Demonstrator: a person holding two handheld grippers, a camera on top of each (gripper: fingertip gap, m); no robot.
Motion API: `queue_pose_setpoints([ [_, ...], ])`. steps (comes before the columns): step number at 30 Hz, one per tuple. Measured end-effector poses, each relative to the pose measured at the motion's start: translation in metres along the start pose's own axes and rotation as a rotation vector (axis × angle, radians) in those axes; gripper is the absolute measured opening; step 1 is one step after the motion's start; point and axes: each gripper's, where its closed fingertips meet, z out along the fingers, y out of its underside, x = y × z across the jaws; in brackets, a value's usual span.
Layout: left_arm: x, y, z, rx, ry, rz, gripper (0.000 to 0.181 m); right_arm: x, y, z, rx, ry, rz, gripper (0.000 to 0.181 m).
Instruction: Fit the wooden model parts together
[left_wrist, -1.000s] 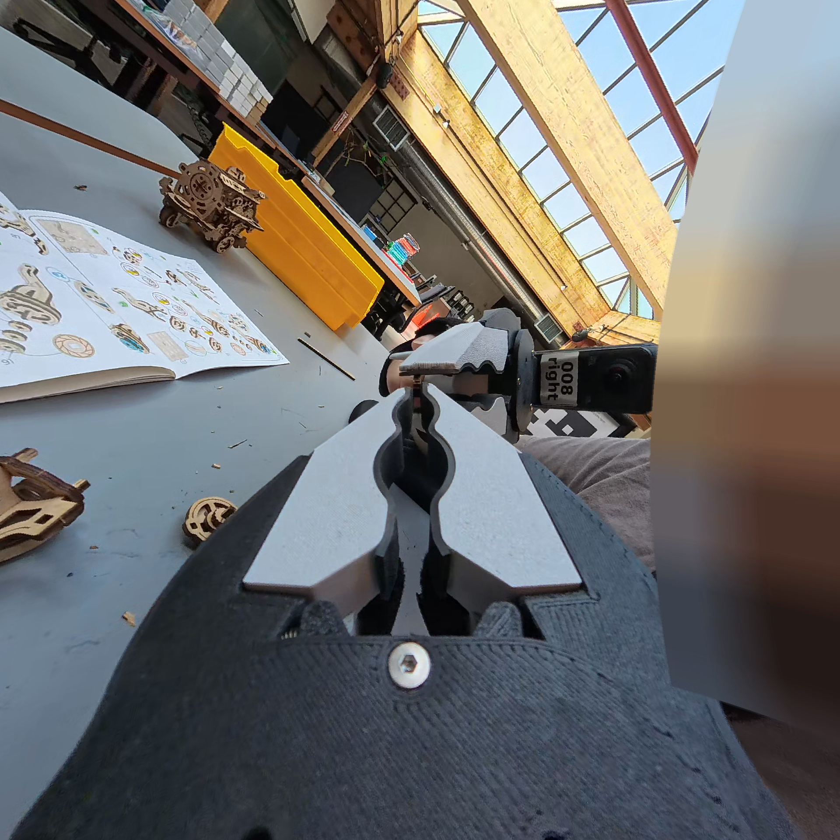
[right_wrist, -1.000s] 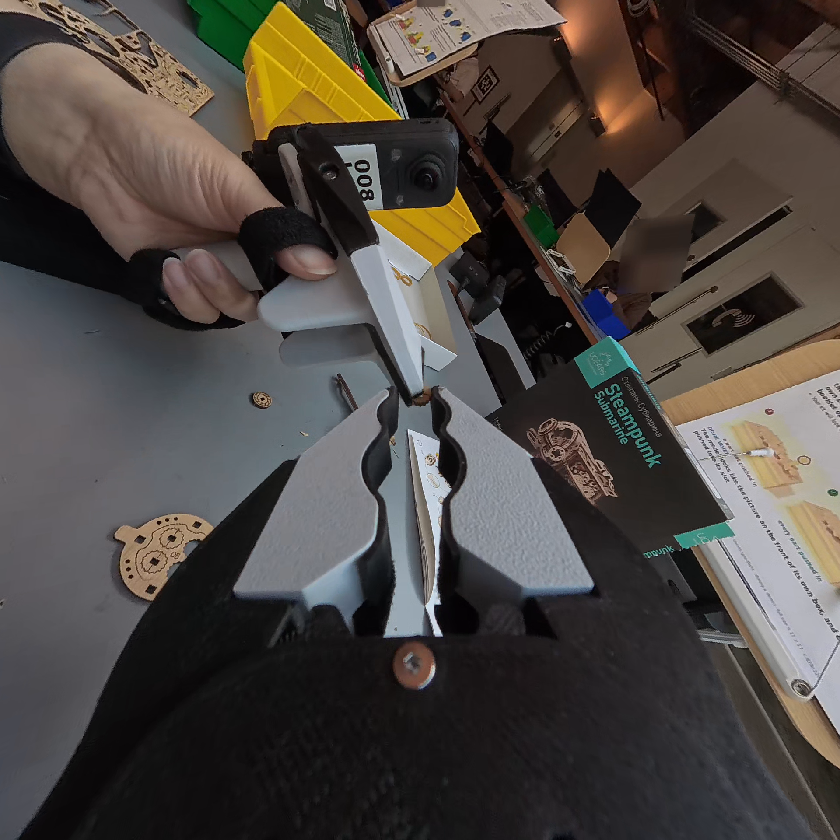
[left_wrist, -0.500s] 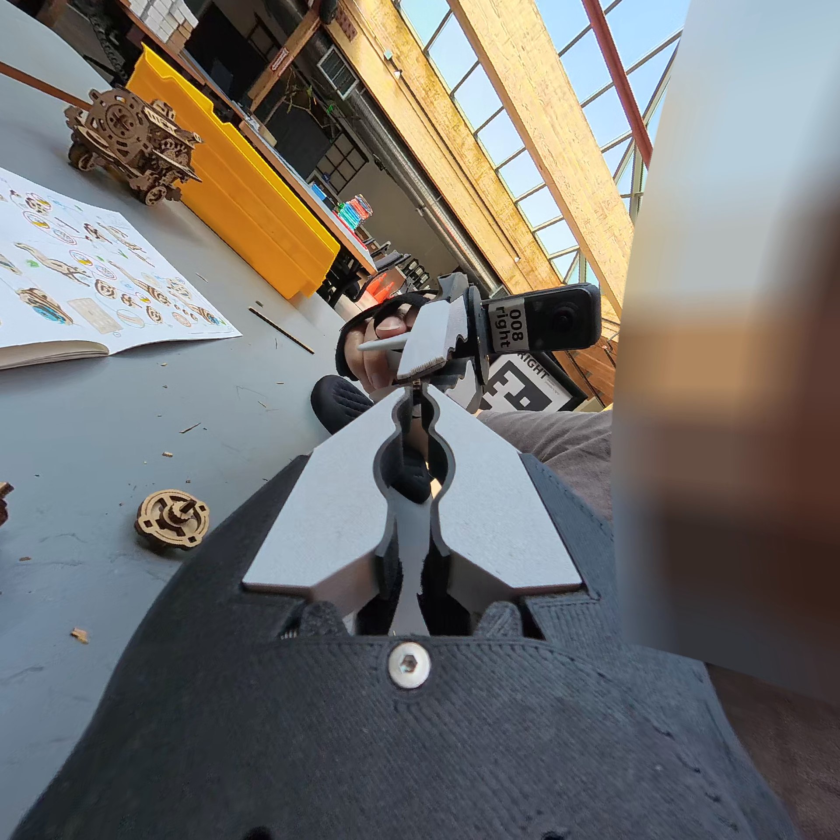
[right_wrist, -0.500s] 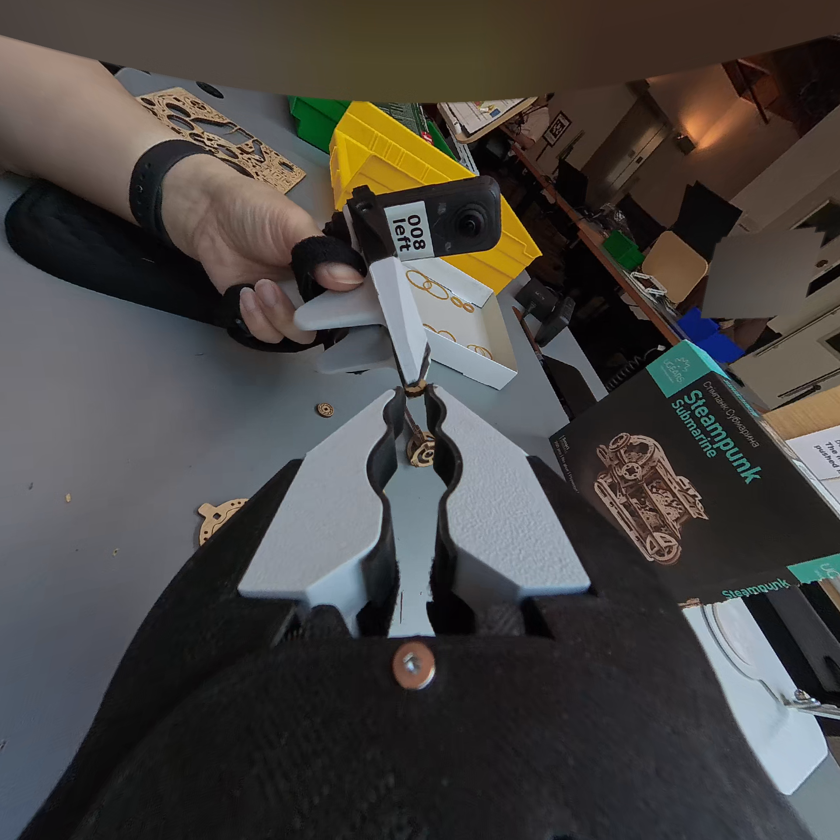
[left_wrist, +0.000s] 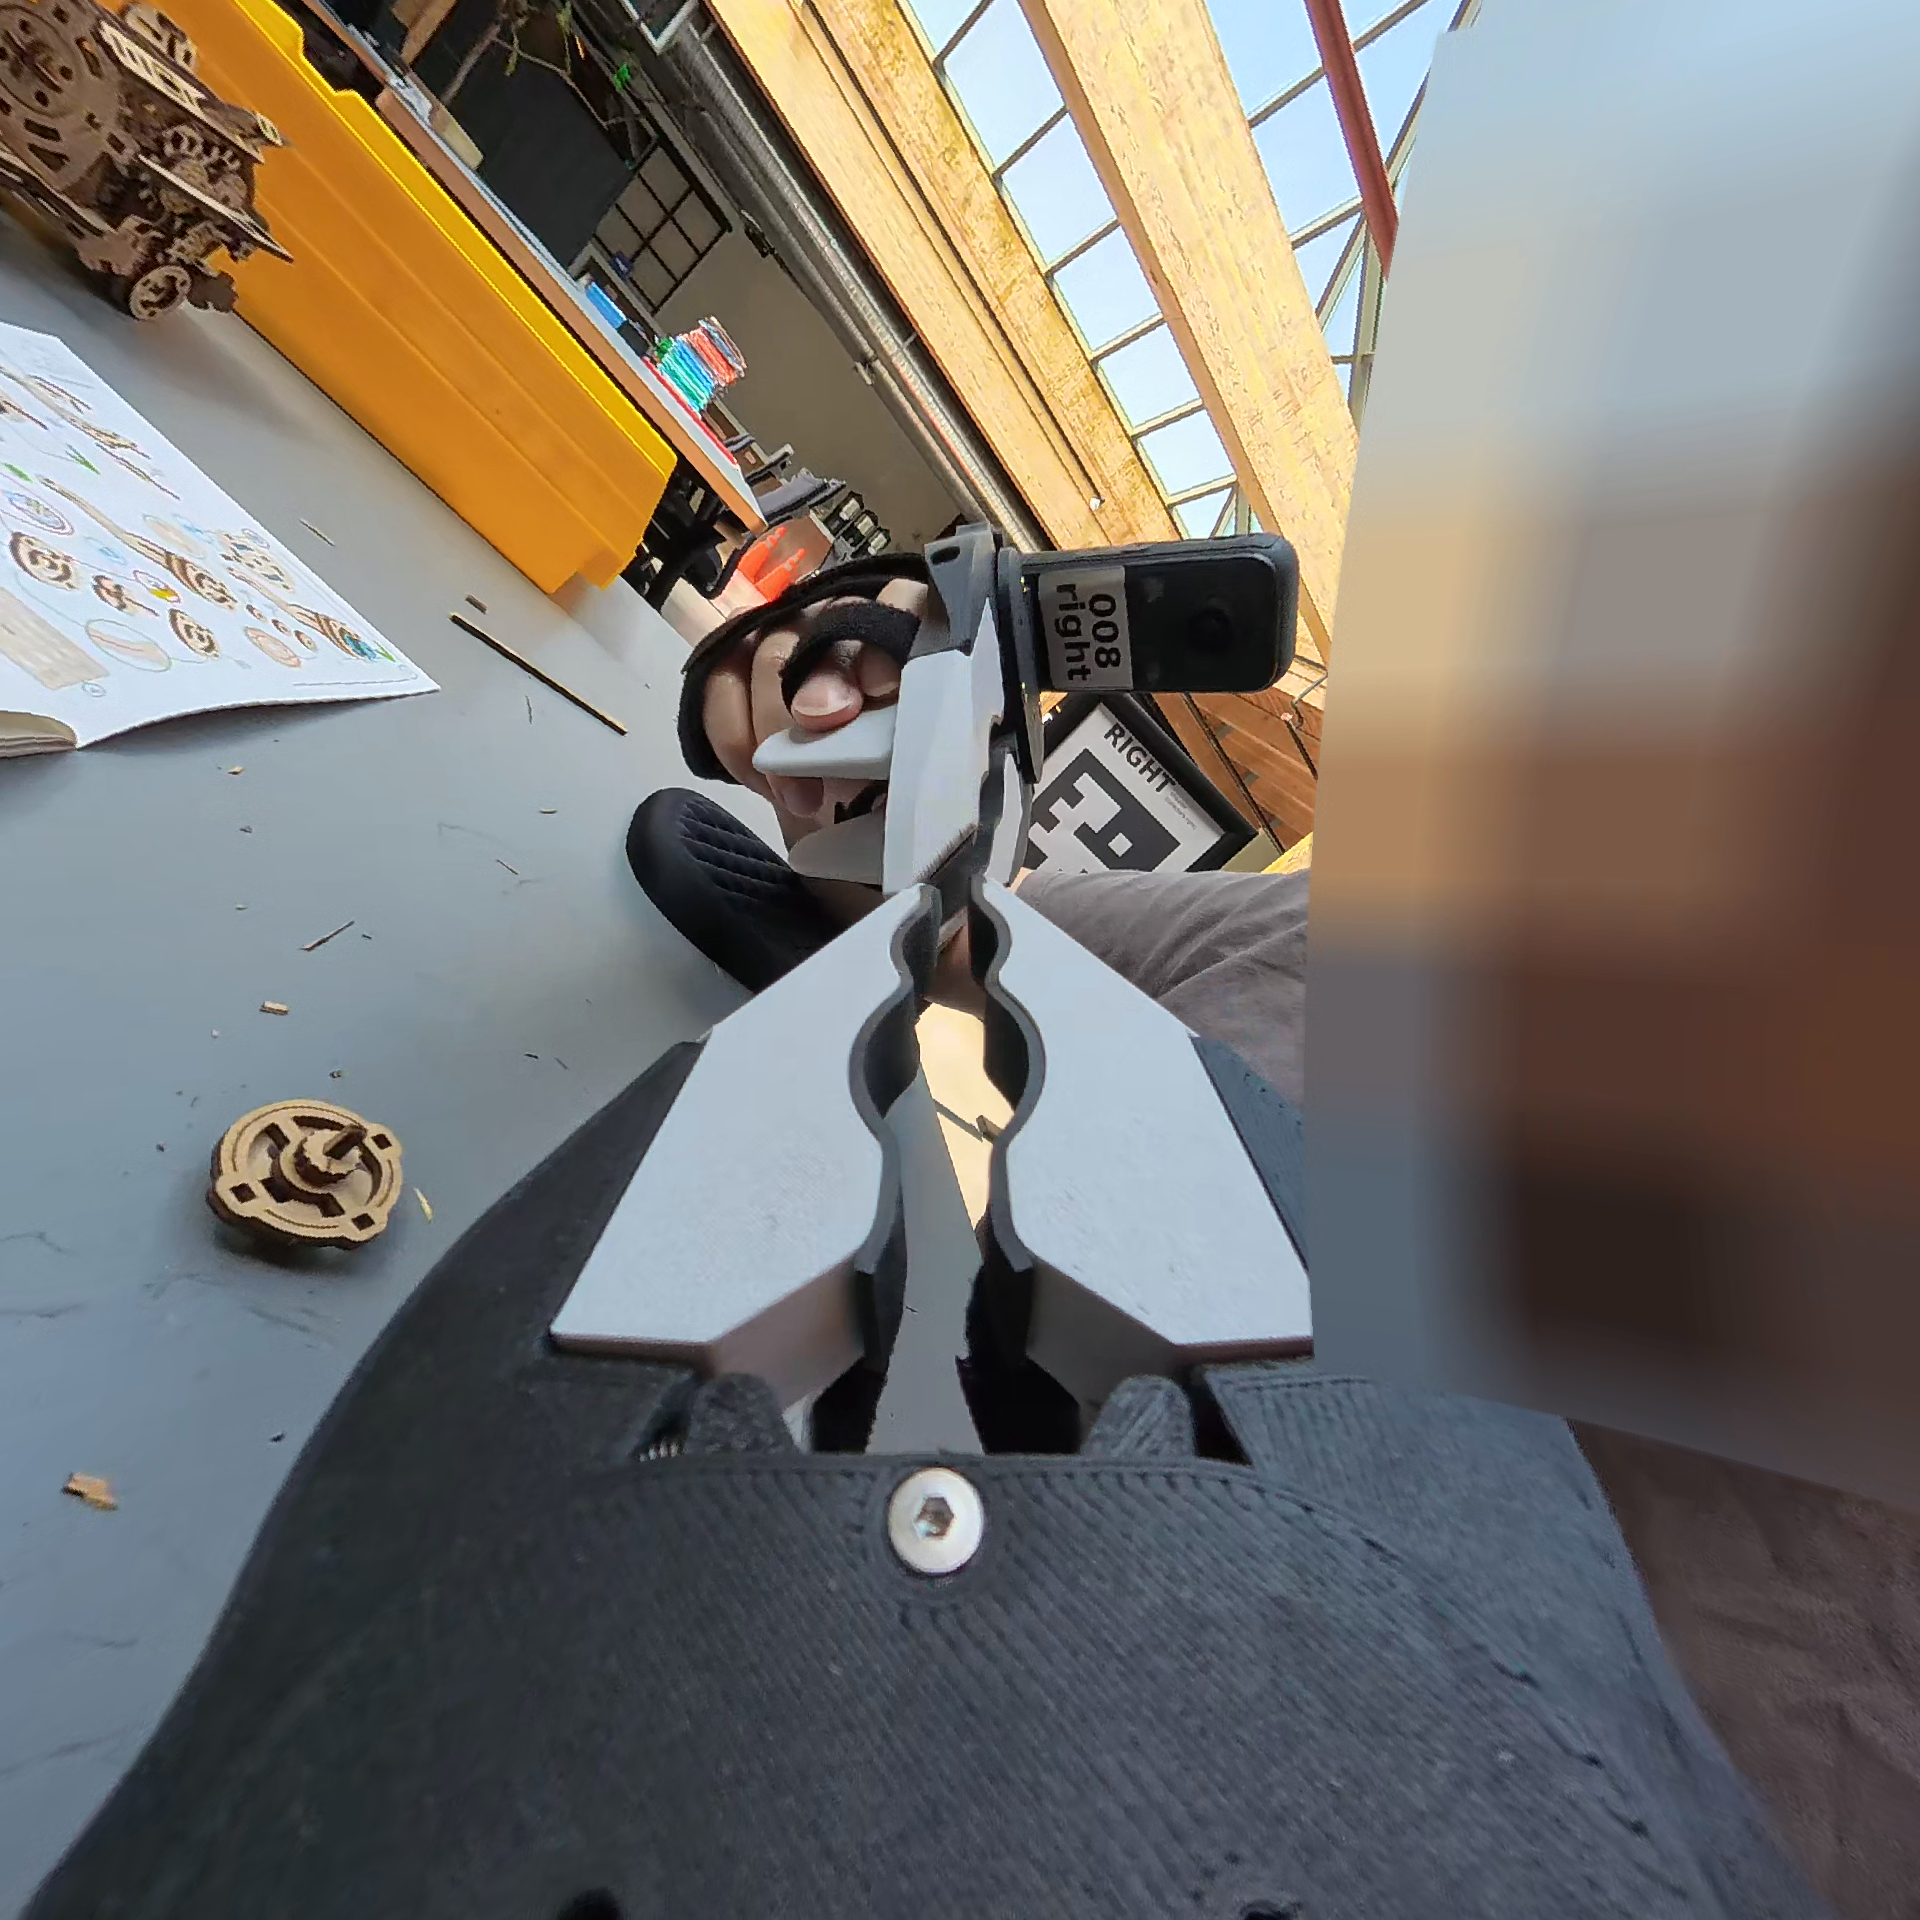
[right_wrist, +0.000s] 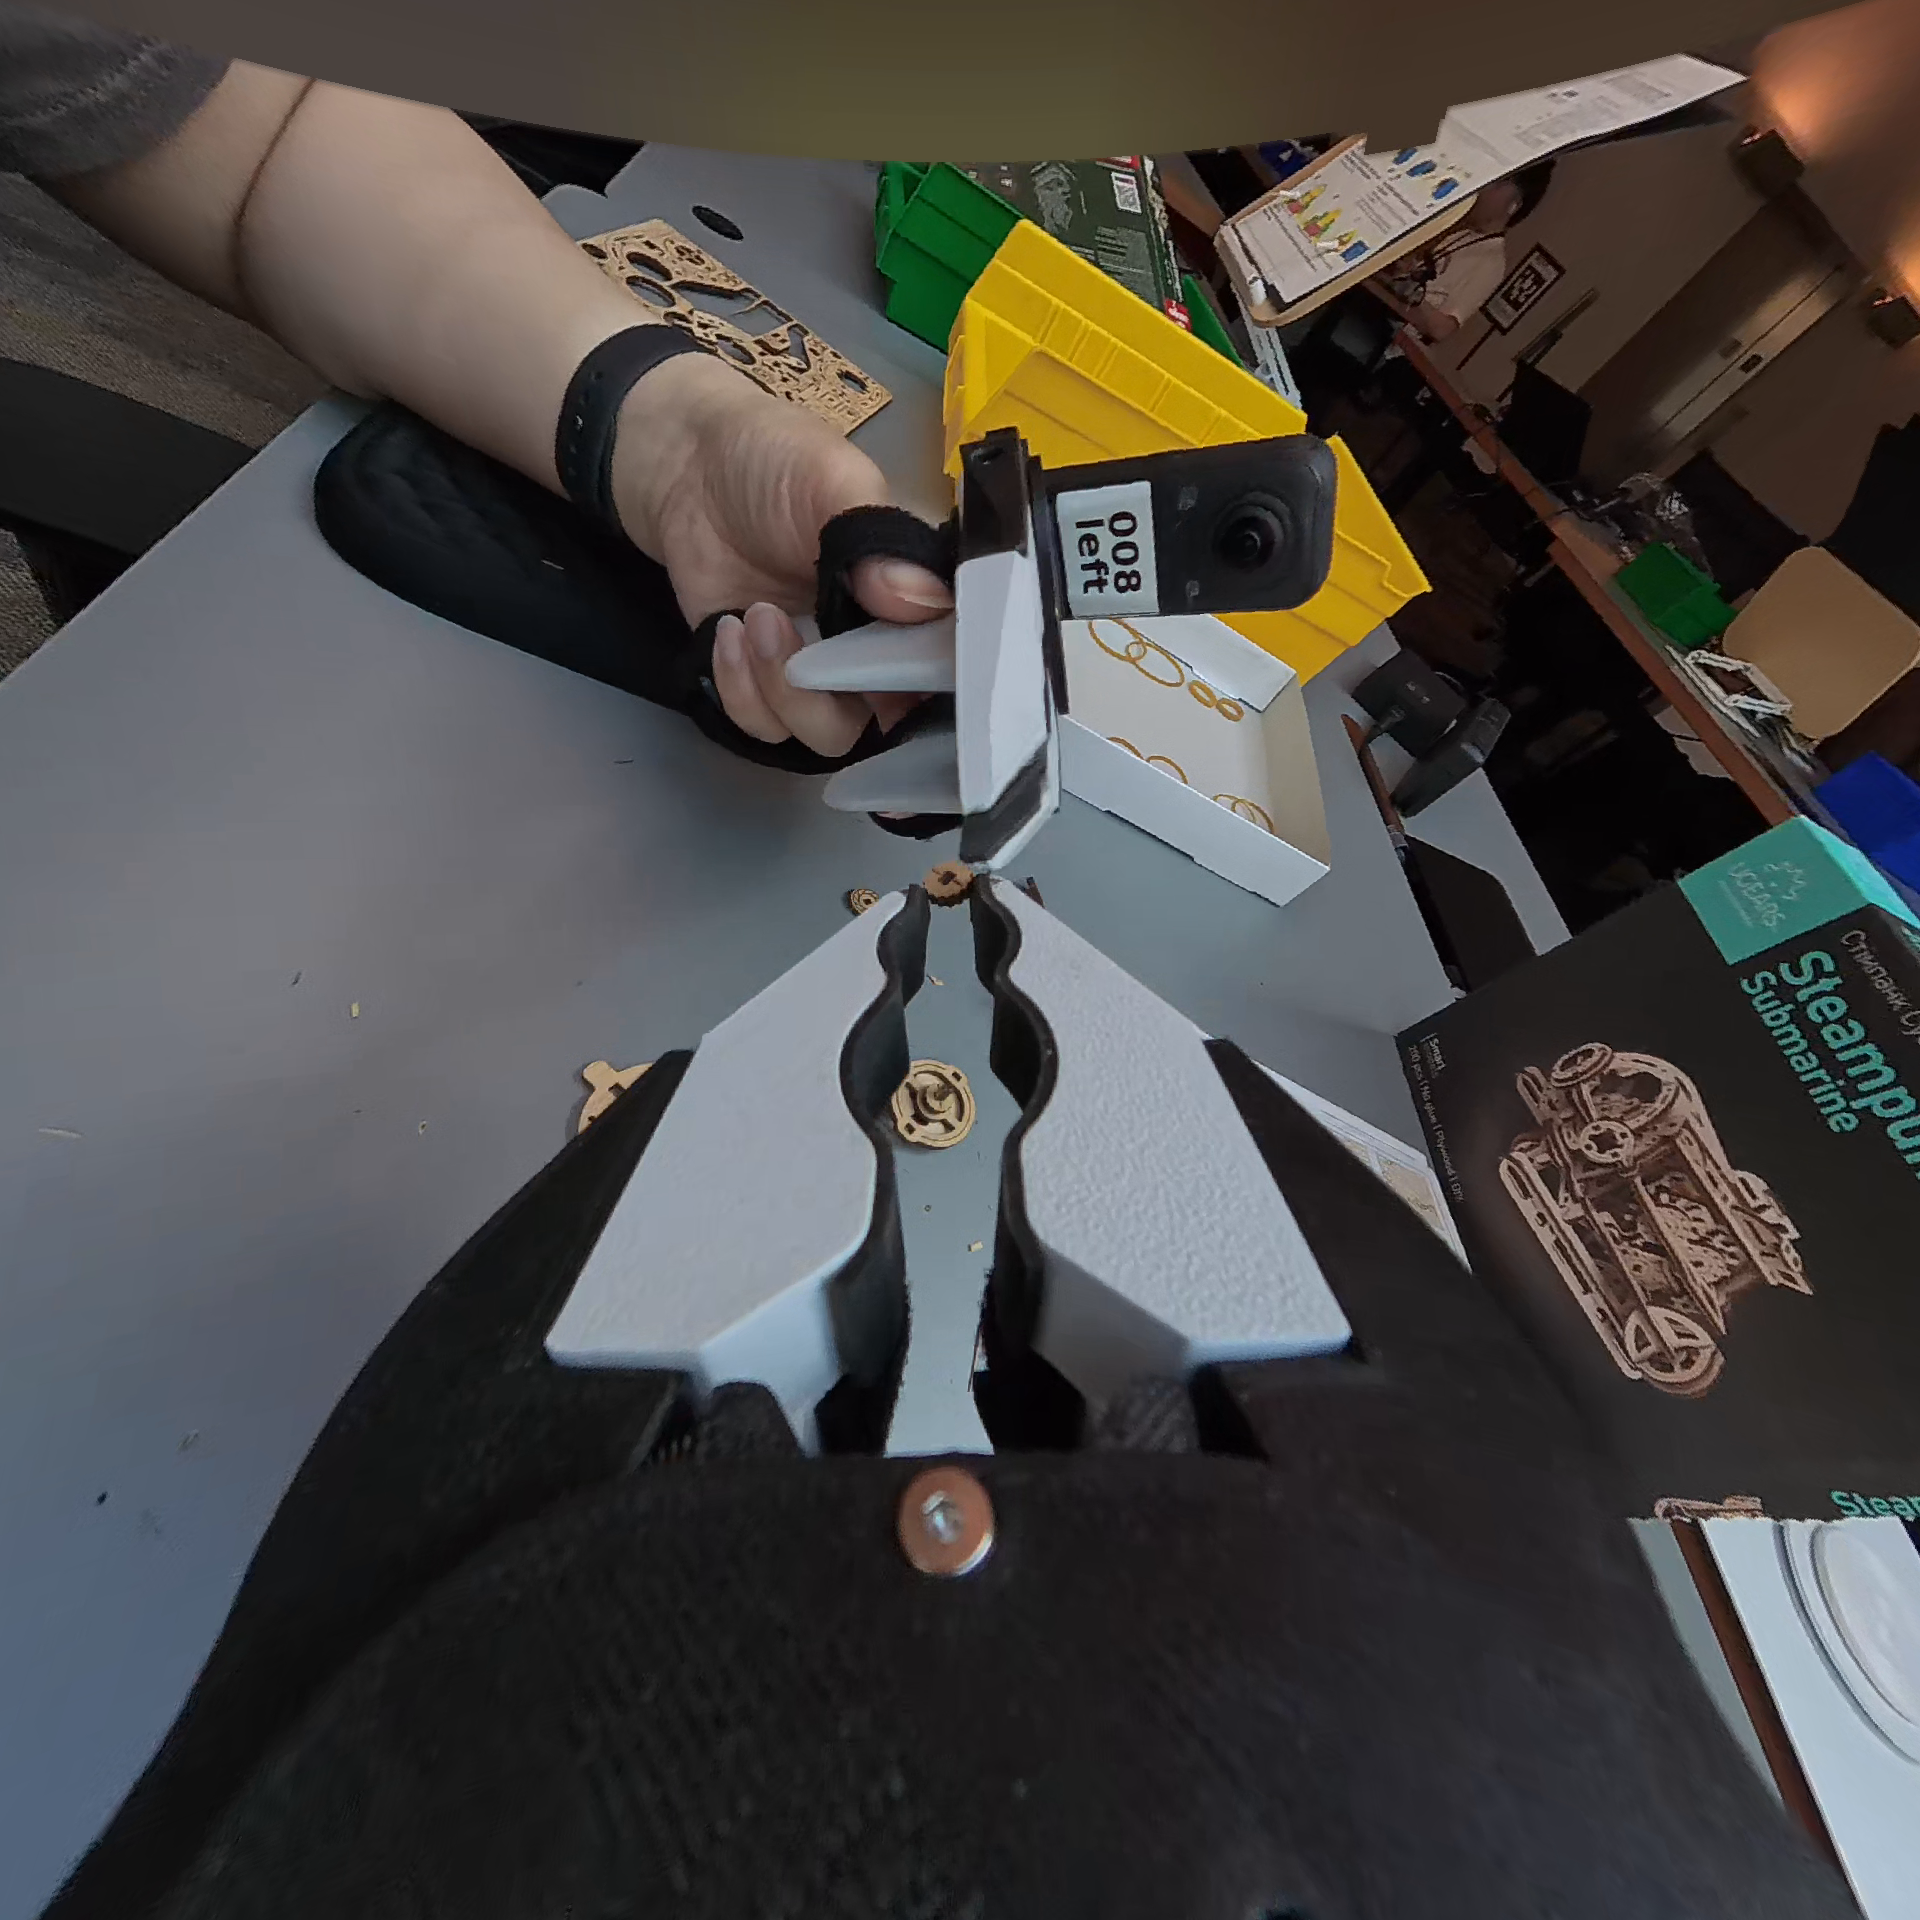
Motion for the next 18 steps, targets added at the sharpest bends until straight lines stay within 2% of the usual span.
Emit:
queue_pose_setpoints([
  [1,0.000,0.001,0.000,-0.009,-0.002,0.006,0.002,-0.002,-0.001,-0.001,0.004,-0.014,-0.001,0.008],
  [9,-0.011,0.004,-0.002,-0.035,-0.065,0.034,0.004,0.000,0.004,0.001,-0.030,-0.023,0.021,0.008],
  [18,-0.013,0.004,-0.002,-0.034,-0.064,0.021,0.003,0.002,0.007,0.002,-0.046,-0.027,0.056,0.008],
])
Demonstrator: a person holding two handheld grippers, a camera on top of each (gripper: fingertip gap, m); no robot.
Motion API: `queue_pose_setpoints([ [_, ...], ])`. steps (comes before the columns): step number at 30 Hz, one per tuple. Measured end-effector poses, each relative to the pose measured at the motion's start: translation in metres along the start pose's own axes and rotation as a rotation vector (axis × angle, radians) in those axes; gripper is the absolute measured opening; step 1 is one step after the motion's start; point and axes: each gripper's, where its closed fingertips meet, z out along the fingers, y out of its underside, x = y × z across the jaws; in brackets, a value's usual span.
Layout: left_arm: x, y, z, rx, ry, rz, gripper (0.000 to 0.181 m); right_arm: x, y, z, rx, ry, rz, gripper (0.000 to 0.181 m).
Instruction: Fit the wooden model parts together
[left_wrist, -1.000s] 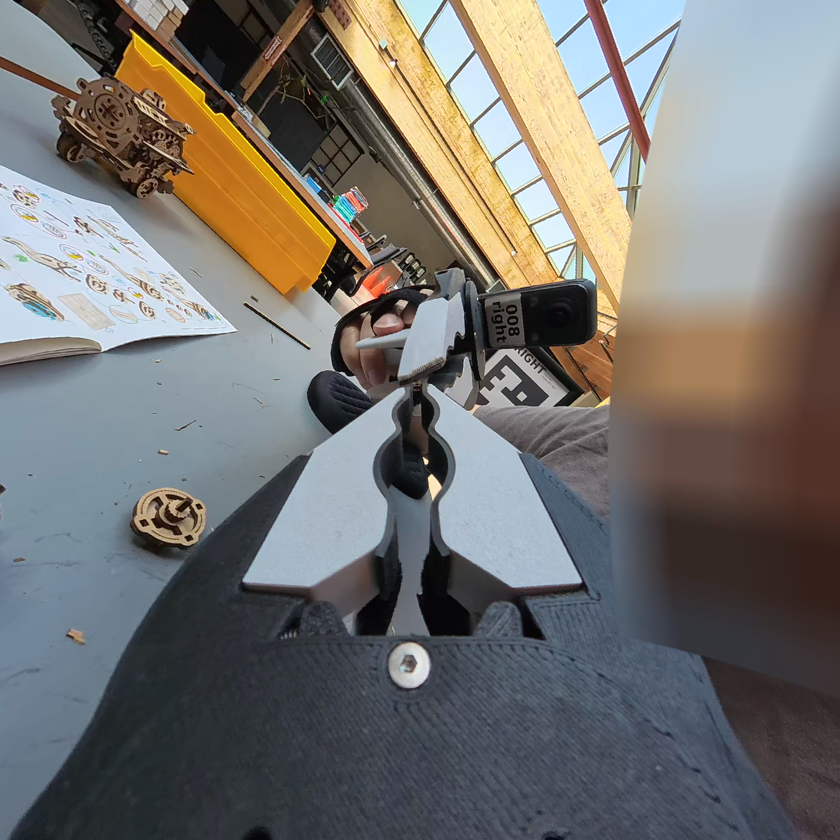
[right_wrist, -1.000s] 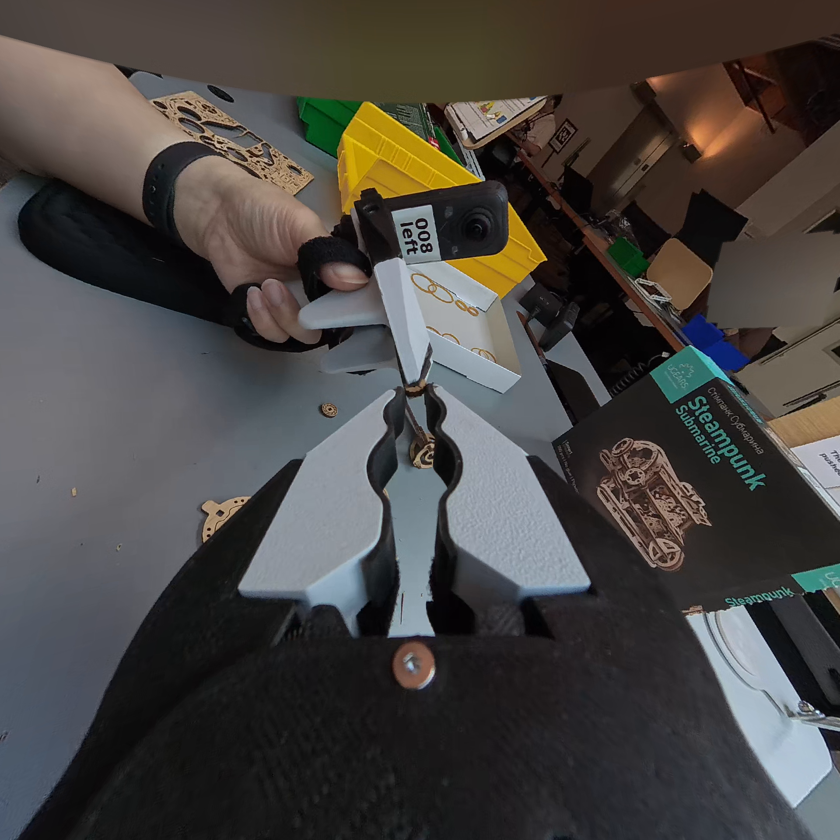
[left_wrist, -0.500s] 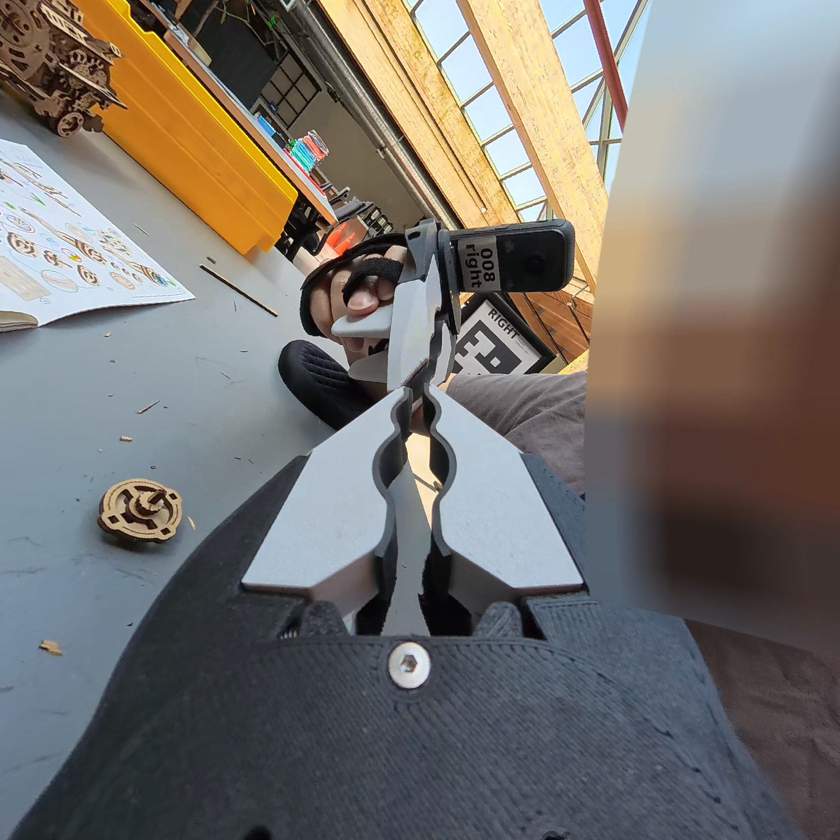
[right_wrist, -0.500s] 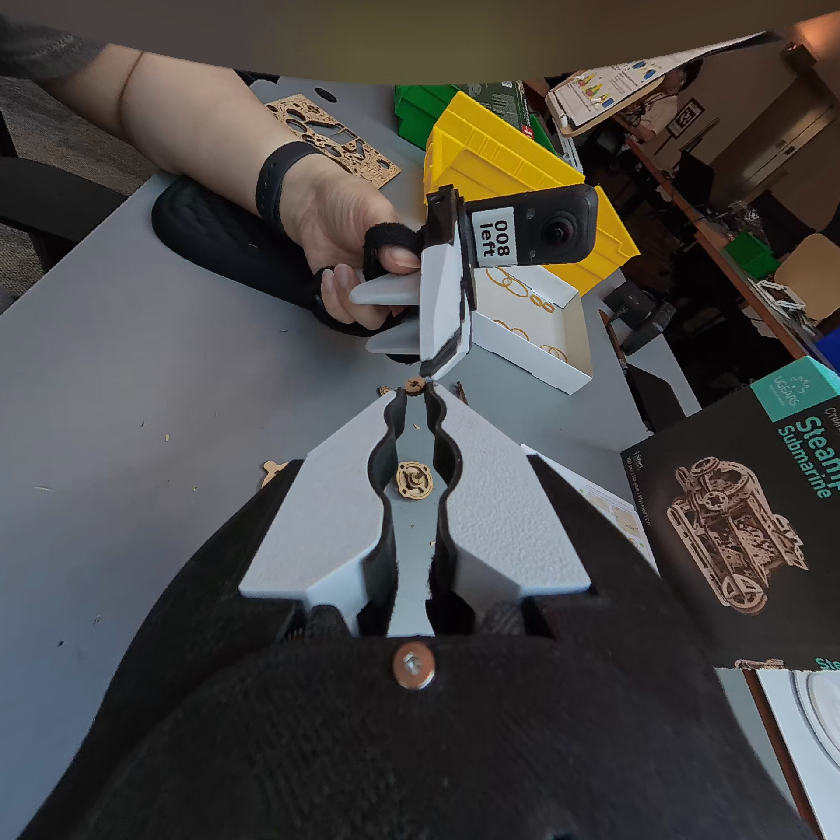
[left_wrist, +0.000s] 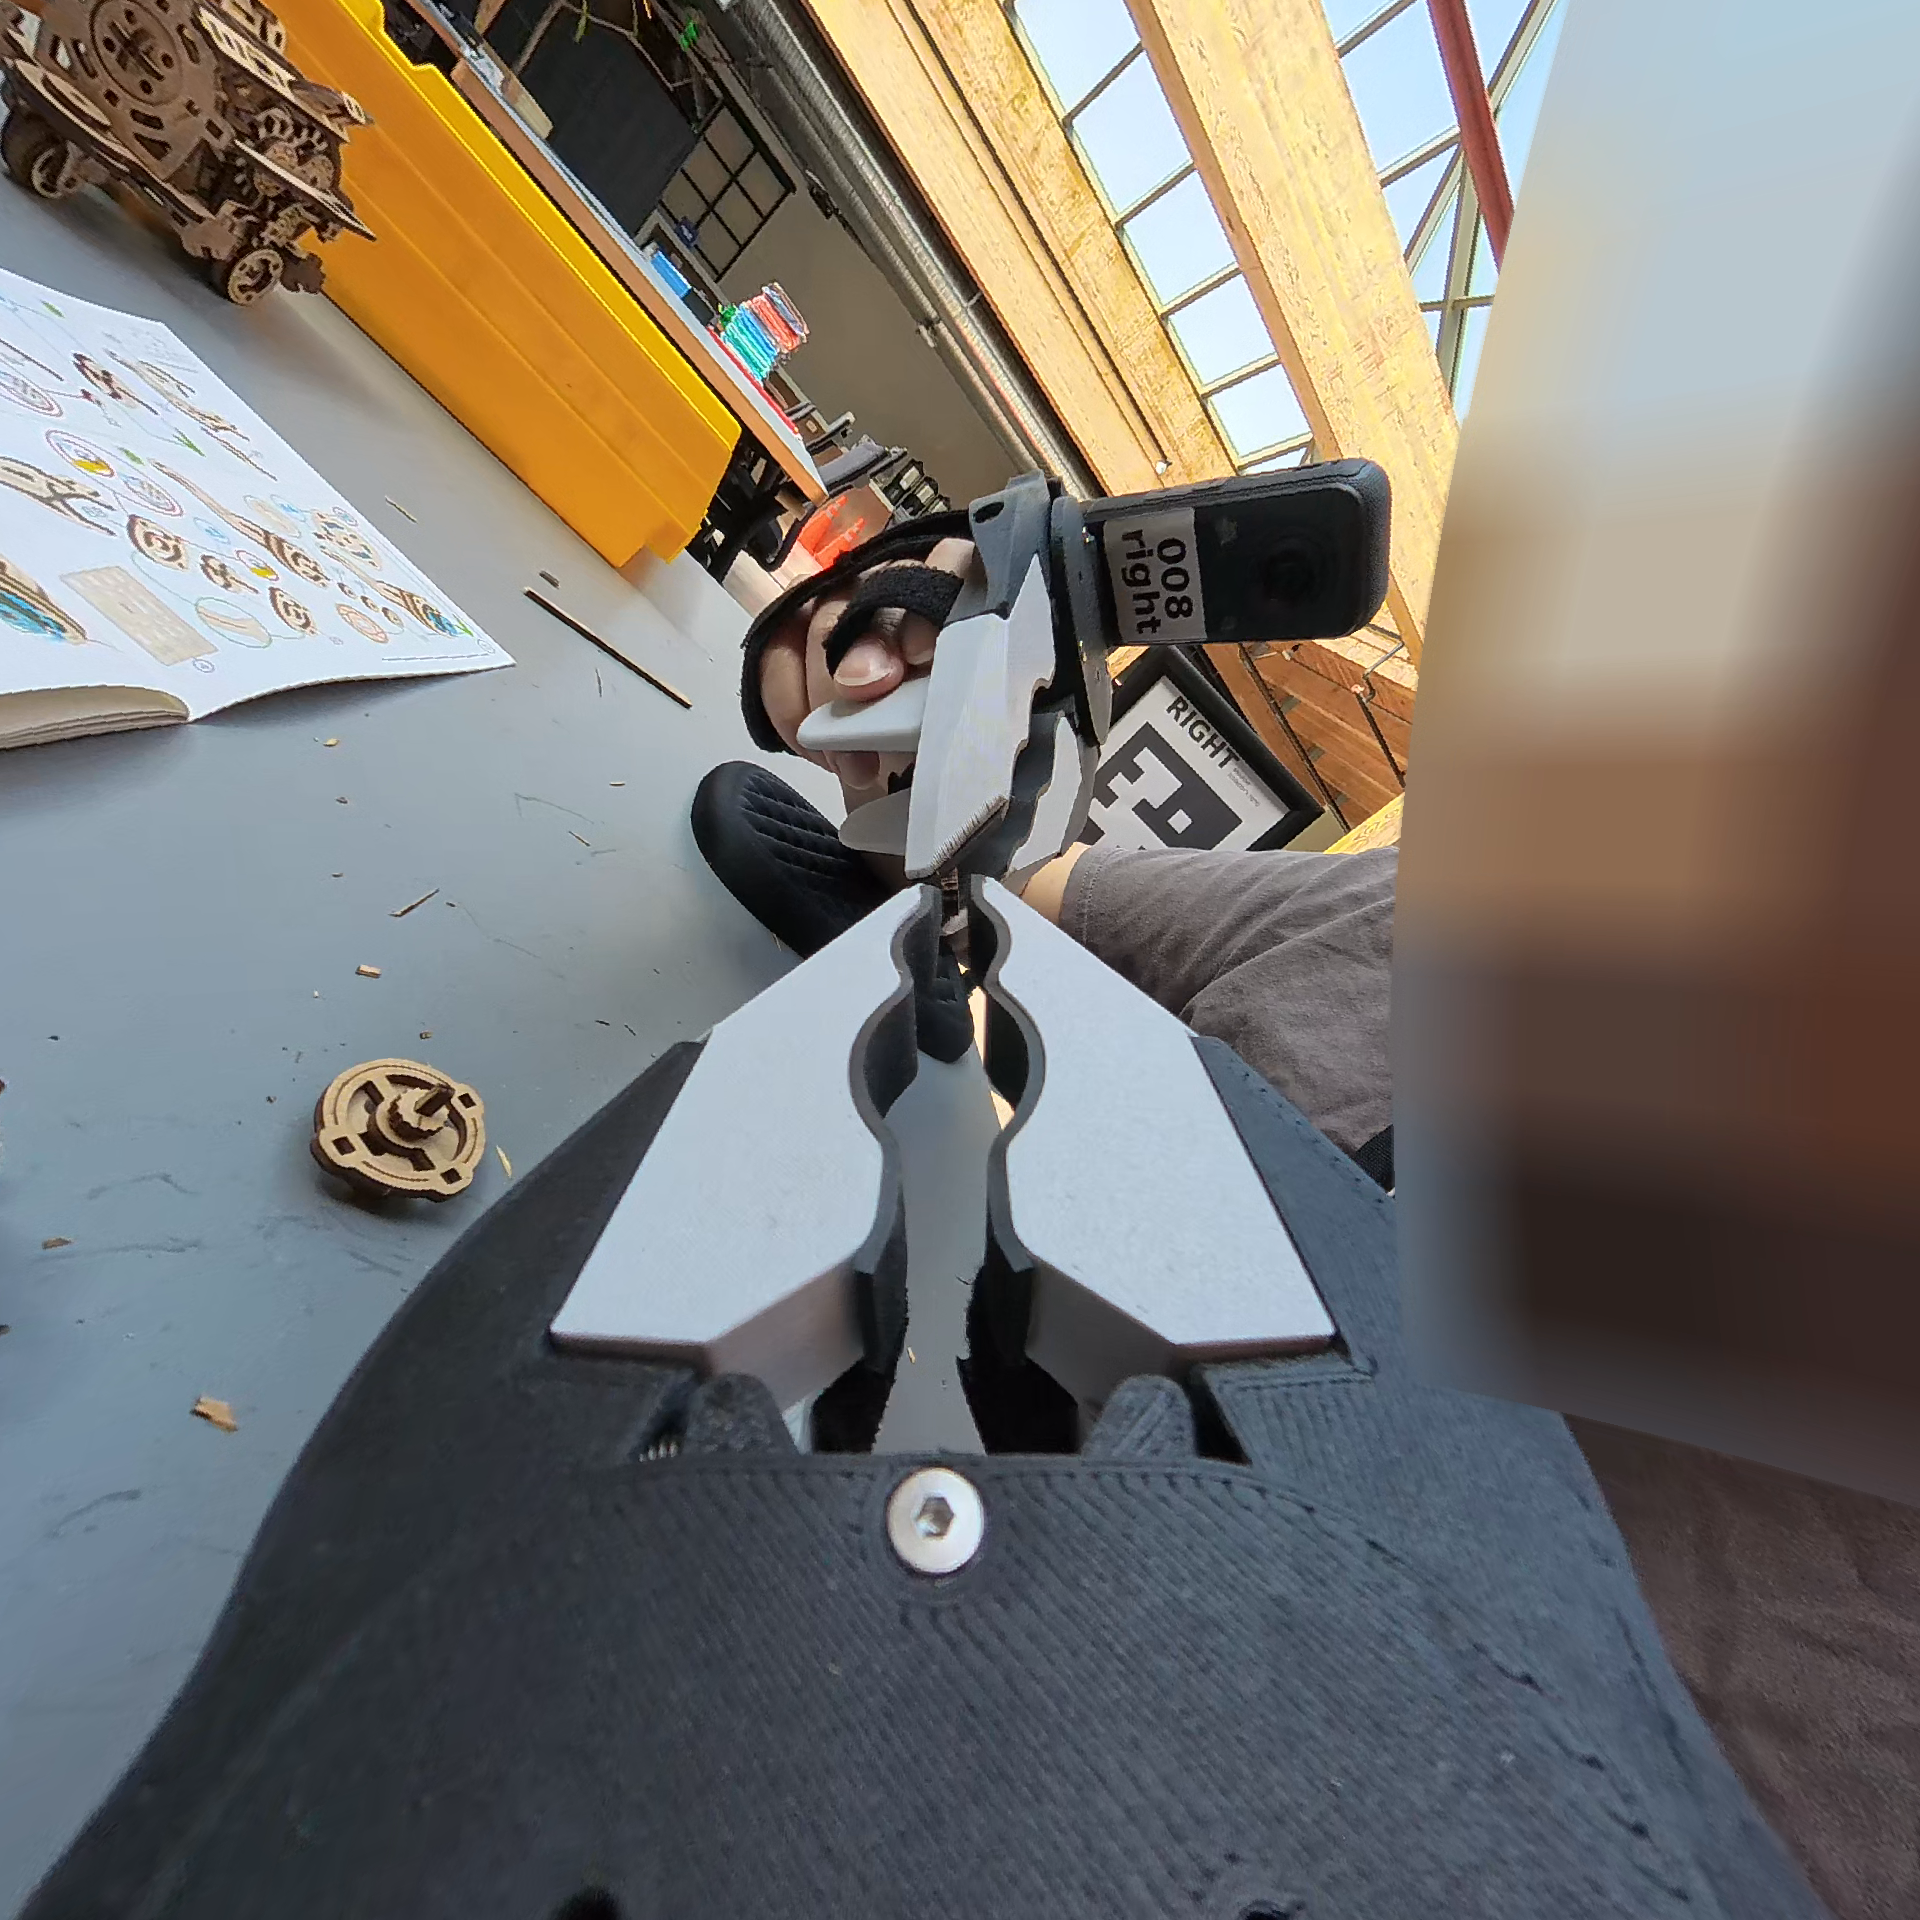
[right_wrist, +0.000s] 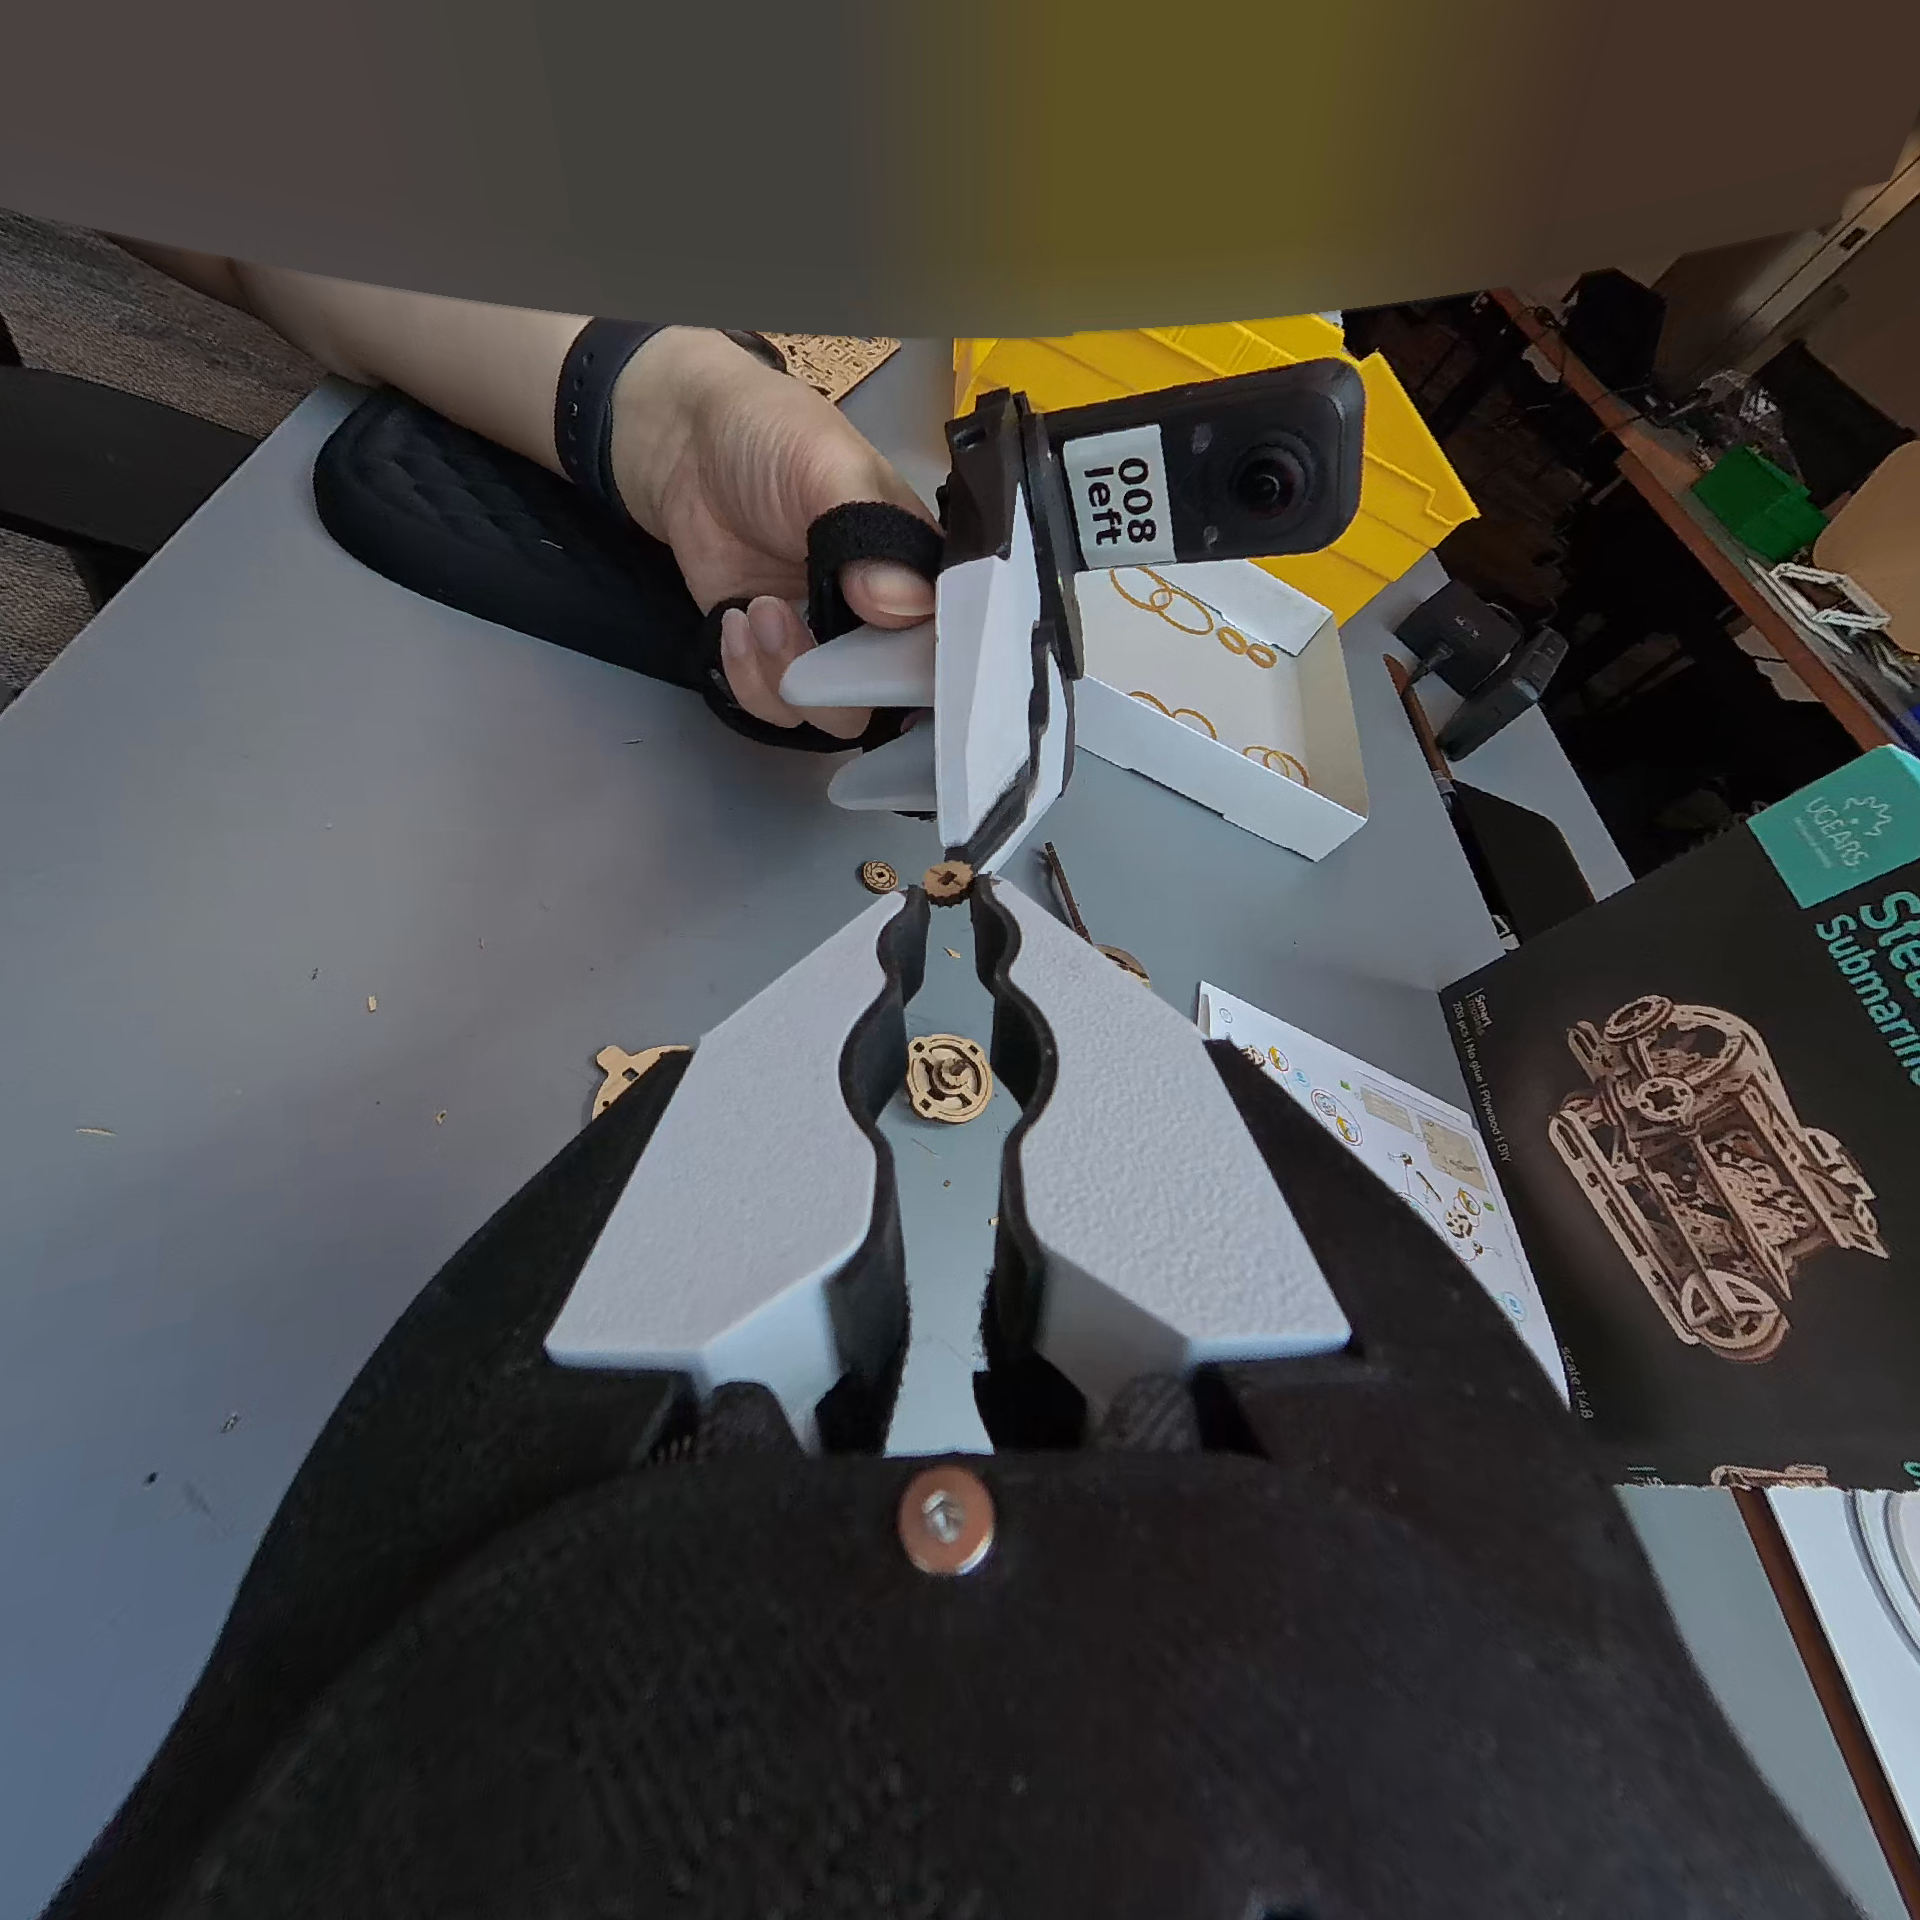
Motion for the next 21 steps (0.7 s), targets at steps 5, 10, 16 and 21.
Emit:
queue_pose_setpoints([
  [5,0.000,0.002,0.002,-0.010,0.004,-0.009,0.004,0.000,0.000,0.001,-0.003,-0.009,0.010,0.008],
  [10,-0.007,-0.004,-0.001,0.029,-0.047,0.005,0.001,0.007,0.003,0.004,-0.026,0.008,0.014,0.008],
  [16,-0.016,-0.026,-0.014,0.190,-0.125,0.002,0.001,0.022,0.009,0.007,-0.068,0.085,0.072,0.024],
  [21,-0.027,-0.036,-0.026,0.298,-0.214,0.004,0.000,0.037,0.008,0.006,-0.139,0.291,0.138,0.031],
])
